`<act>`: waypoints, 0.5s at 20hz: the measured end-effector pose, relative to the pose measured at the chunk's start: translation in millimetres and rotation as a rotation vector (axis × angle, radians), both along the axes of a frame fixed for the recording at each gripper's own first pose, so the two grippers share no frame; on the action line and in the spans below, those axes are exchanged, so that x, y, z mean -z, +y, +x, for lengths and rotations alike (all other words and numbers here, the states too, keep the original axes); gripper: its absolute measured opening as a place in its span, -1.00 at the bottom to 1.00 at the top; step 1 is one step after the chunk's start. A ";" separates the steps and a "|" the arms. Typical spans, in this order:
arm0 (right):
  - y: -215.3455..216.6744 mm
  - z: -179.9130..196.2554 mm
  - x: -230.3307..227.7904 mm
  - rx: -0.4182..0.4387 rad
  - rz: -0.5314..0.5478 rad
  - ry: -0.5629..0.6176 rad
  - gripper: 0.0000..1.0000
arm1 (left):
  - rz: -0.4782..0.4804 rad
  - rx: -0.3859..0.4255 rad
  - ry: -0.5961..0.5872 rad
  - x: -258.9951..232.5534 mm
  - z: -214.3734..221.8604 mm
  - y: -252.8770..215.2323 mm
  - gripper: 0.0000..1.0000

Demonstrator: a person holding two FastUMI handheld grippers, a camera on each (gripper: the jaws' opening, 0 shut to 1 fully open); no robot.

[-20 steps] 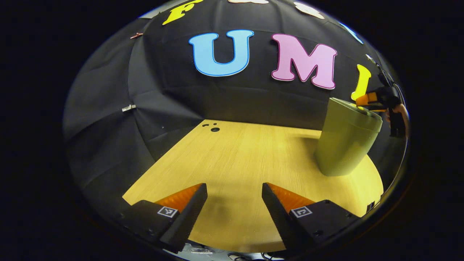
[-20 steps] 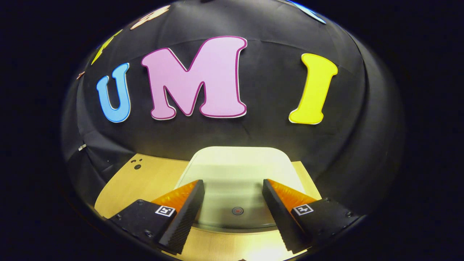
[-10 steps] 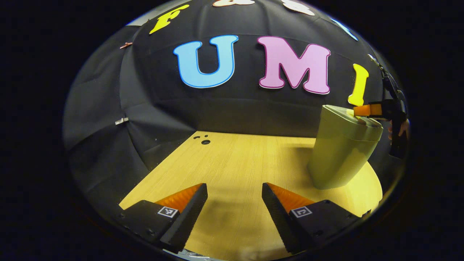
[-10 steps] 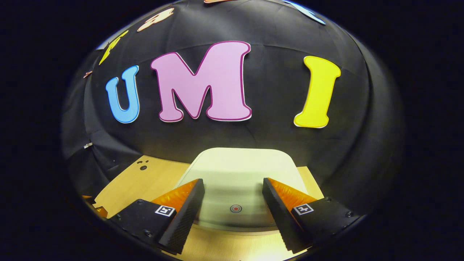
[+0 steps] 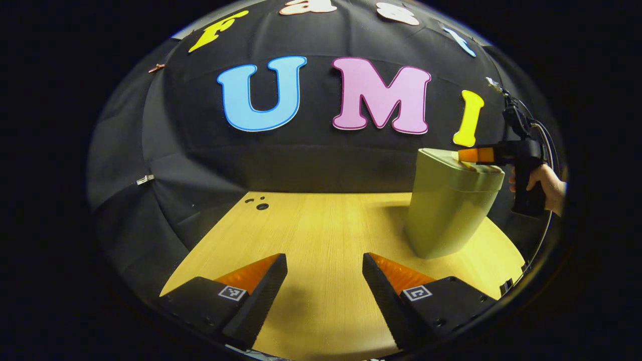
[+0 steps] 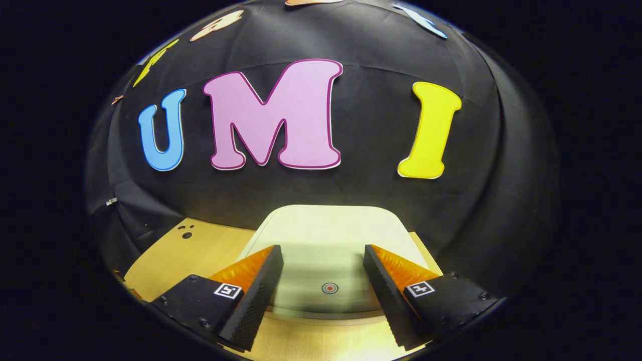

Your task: Press the lid of the desktop garbage bin to open it, pick up the crumpled paper on the desktop and throw it into the bin, then pick up the pop can on the desktop and drop it into the bin, and finally close the garbage bin lid.

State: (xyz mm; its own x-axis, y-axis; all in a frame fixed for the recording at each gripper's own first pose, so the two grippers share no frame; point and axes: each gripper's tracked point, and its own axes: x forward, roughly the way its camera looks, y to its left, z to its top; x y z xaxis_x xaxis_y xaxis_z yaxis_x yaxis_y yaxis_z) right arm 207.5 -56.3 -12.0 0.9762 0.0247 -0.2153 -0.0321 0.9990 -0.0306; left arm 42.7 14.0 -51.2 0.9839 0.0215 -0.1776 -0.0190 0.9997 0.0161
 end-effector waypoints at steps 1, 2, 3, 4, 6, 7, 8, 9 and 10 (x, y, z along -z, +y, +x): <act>-0.8 0.0 -0.7 0.010 0.004 -0.009 1.00 | -0.005 0.007 -0.013 -2.5 -2.1 2.6 0.95; -0.4 0.4 -2.2 0.011 0.000 -0.022 1.00 | -0.017 0.016 -0.022 -5.0 -3.9 5.5 0.94; -0.5 -0.9 -3.8 0.015 0.010 -0.023 1.00 | -0.027 0.023 -0.031 -7.1 -5.6 8.0 0.94; -1.3 -2.4 -7.3 0.021 0.026 -0.027 1.00 | -0.032 0.026 -0.043 -11.4 -8.4 11.8 0.94; -2.3 -5.2 -6.4 0.040 0.036 -0.009 1.00 | -0.031 0.029 -0.074 -21.8 -13.7 20.5 0.94; -4.8 -8.7 -8.3 0.057 0.039 0.002 1.00 | -0.029 0.031 -0.091 -27.4 -17.1 24.3 0.95; -5.9 -14.2 -11.1 0.075 0.051 0.001 1.00 | -0.029 0.033 -0.108 -33.4 -19.9 27.6 0.94; -5.0 -22.1 -19.1 0.087 0.063 -0.014 1.00 | -0.030 0.033 -0.123 -38.5 -23.3 31.5 0.95; -4.5 -29.7 -25.5 0.101 0.068 -0.034 1.00 | -0.029 0.030 -0.138 -44.5 -26.3 36.0 0.95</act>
